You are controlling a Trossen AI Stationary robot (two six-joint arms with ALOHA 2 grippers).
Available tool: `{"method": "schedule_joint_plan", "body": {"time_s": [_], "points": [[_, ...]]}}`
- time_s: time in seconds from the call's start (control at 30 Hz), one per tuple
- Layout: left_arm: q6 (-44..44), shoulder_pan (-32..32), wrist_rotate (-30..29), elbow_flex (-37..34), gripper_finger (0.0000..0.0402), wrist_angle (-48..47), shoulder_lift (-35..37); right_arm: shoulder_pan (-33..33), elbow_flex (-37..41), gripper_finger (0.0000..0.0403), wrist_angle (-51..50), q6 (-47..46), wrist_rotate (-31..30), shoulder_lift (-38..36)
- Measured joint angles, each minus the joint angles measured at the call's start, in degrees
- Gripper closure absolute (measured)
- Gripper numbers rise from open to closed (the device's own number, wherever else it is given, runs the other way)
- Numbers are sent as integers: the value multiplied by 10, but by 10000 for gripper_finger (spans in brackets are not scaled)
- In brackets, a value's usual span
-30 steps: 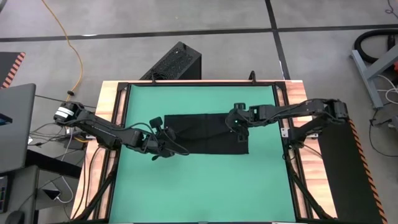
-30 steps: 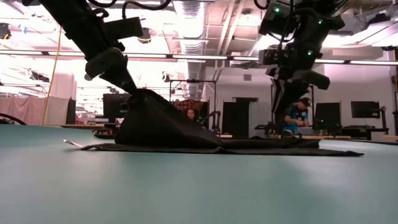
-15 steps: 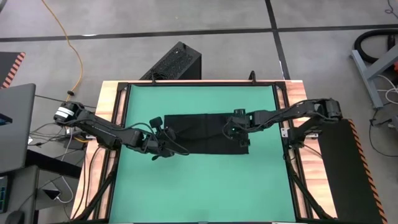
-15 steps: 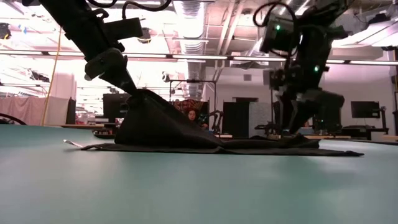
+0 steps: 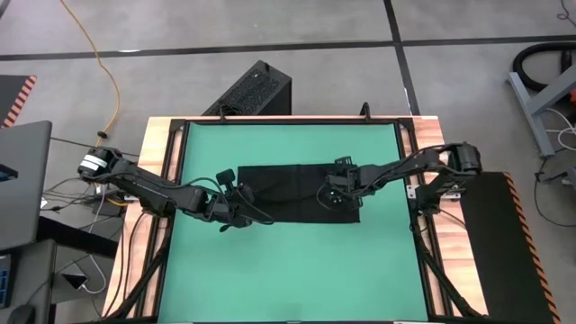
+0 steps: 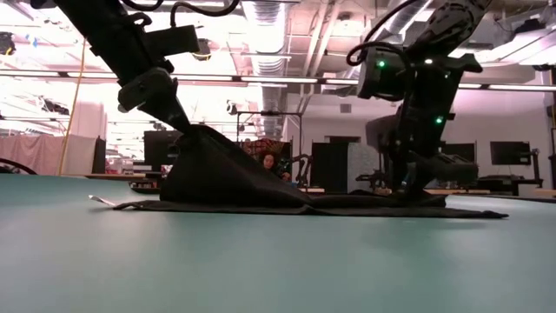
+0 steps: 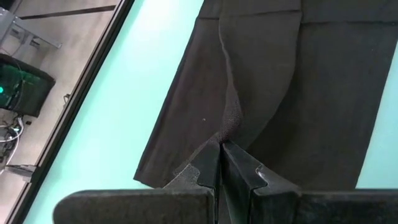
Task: Roll towel into tight, uniform cylinder
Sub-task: Roll the black towel
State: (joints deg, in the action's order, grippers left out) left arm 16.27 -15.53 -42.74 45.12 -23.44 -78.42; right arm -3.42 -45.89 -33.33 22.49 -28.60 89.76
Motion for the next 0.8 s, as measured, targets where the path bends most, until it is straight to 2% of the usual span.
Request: {"method": "schedule_joint_plan", "body": {"time_s": [0.67,0.8], "points": [[0,0,-1,0,401,-1,0,-9,0,390,36,-13,-27,3],[0,0,-1,0,402,3,0,2,0,396,36,-36,-28,-9]]}}
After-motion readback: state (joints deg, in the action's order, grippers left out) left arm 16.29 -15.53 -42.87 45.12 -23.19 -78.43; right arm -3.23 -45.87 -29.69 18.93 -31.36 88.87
